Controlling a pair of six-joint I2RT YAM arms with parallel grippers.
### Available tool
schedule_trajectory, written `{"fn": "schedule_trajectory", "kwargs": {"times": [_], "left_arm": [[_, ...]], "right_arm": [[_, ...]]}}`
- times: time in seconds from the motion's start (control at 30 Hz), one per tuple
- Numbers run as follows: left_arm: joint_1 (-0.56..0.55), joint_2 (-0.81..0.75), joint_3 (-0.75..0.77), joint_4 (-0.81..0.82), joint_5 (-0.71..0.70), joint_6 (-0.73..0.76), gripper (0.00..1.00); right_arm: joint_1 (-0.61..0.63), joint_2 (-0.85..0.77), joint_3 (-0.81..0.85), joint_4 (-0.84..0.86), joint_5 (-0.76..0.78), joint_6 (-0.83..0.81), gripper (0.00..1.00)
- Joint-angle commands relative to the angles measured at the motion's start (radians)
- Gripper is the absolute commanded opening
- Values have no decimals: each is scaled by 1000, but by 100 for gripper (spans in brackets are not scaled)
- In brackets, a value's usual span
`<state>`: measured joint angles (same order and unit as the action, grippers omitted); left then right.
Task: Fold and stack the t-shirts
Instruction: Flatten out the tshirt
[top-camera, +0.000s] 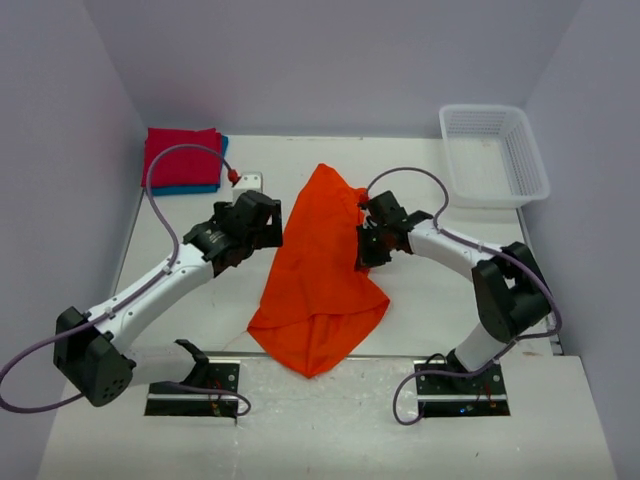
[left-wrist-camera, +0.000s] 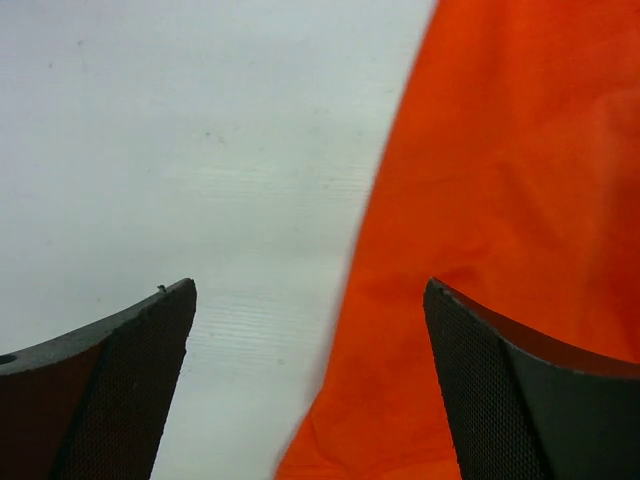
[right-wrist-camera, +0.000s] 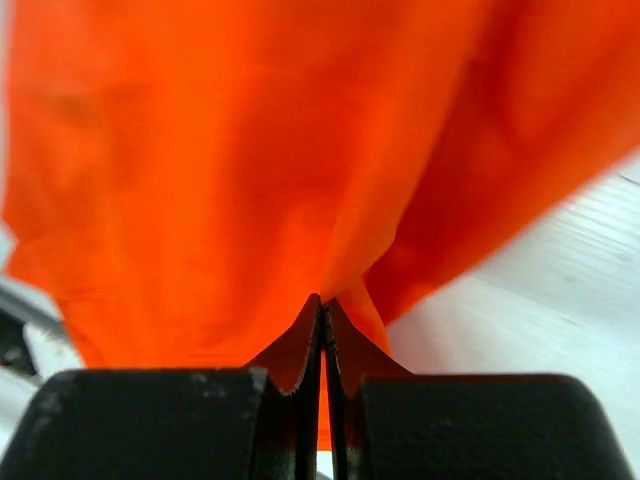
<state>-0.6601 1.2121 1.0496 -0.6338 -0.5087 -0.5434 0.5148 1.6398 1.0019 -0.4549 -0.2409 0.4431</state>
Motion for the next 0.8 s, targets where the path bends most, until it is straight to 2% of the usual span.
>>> {"fn": "schedule_trajectory", "kwargs": {"times": [0.0, 0.1, 0.23, 0.33, 0.37, 0.4, 0.43, 0.5, 0.57, 0.7, 0.77], "left_arm": [[74, 78, -2, -66, -61, -73, 95], [146, 78, -68, 11, 24, -76, 95], [201, 12, -65, -13, 18, -104, 95], [203, -61, -48, -17, 12, -110, 95], [203, -74, -40, -20, 15, -107, 95], [203, -77, -25, -33, 13, -105, 94], [203, -71, -17, -41, 16, -93, 94], [203, -54, 6, -70, 25, -86, 94], [203, -39, 7, -75, 35, -70, 93], [203, -60, -13, -40, 71, -55, 92], [203, -69, -31, 5, 172, -15, 90]], "right_arm": [[86, -78, 156, -85, 23, -34, 0], [125, -74, 274, -132, -12, -40, 0], [157, 6, 446, -177, -133, -66, 0], [172, 107, 585, -203, -285, -93, 9], [177, 118, 613, -196, -310, -99, 15], [177, 129, 618, -185, -326, -104, 26], [176, 132, 627, -195, -296, -106, 46], [171, 118, 607, -199, -157, -98, 75], [156, 97, 569, -197, -161, -110, 95], [123, 58, 495, -188, -64, -96, 97], [99, 57, 455, -174, -43, -84, 96]]}}
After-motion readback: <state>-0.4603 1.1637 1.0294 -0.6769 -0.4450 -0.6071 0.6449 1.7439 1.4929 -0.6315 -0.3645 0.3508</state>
